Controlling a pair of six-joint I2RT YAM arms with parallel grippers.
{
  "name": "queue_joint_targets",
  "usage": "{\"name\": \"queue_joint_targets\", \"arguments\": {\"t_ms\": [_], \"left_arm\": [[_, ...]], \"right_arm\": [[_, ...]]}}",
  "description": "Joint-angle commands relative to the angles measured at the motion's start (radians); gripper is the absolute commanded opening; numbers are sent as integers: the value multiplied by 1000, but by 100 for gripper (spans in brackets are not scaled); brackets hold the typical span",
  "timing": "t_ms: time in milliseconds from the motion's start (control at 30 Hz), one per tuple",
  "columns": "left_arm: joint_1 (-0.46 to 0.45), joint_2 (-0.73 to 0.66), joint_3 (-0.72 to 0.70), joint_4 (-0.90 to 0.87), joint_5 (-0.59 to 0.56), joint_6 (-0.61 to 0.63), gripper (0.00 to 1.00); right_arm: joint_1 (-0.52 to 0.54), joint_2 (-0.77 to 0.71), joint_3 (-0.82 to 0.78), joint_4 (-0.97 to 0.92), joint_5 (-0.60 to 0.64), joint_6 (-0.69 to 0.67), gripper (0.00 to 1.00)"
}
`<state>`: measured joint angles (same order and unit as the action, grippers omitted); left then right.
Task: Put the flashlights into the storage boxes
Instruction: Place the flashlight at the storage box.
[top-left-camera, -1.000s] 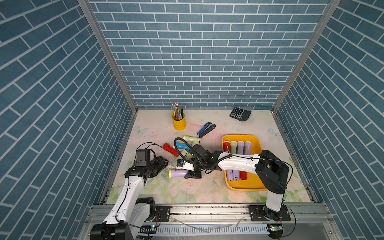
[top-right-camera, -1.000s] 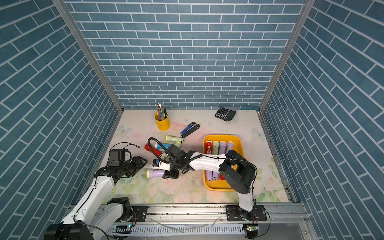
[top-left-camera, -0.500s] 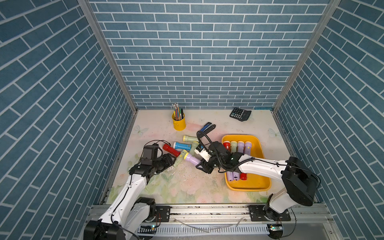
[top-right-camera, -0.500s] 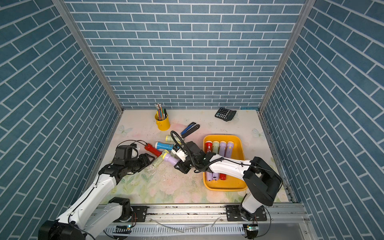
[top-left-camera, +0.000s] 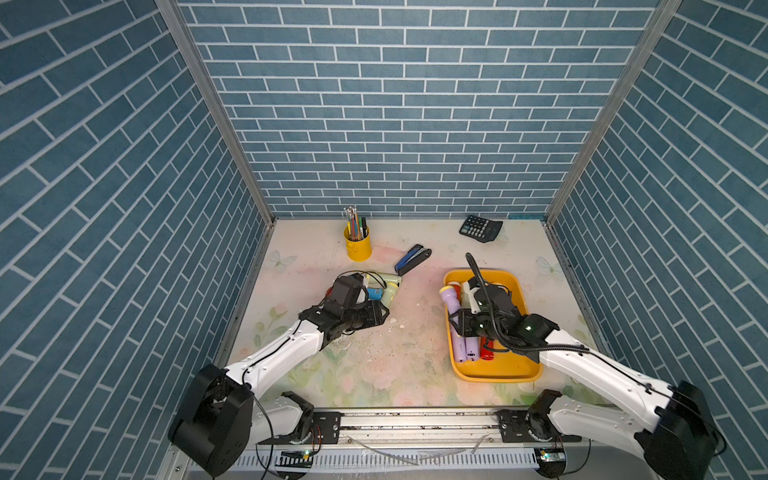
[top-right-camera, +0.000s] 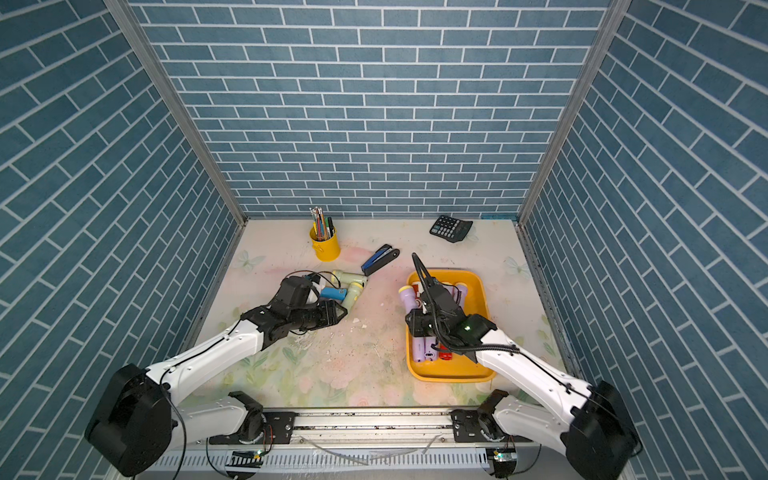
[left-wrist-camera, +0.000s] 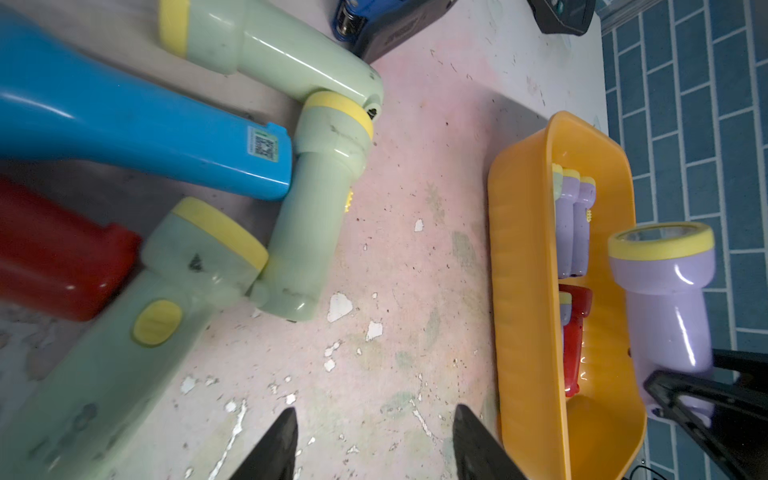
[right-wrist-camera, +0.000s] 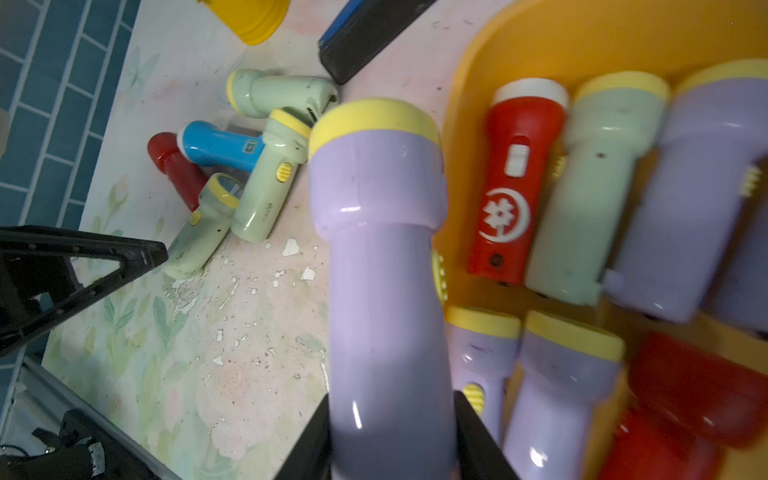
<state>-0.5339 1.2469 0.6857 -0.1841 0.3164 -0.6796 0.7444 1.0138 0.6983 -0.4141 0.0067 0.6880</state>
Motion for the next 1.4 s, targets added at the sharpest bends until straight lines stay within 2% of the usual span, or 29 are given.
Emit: {"name": "queue_joint_targets", "arguments": {"t_ms": [0, 167, 367, 667, 900, 1367], "left_arm": [[-44, 47, 49, 63, -14, 5, 60], [-100, 128, 101, 96, 6, 8, 60], [-138, 197, 142, 121, 24, 6, 60], [-150, 199, 138, 124, 21, 8, 60], [-150, 193, 129, 118, 16, 9, 60], [-150, 206, 131, 123, 22, 8, 60]], "right_arm": [[-38, -119, -26, -223, 110, 125, 16], [-109, -238, -15, -476, 193, 226, 14], [-131, -232, -5, -586, 243, 256, 14], [-165, -110, -15, -514, 228, 178, 16], [-228, -24, -23, -441, 130, 104, 17], [-288, 31, -75, -379, 62, 75, 21]]}}
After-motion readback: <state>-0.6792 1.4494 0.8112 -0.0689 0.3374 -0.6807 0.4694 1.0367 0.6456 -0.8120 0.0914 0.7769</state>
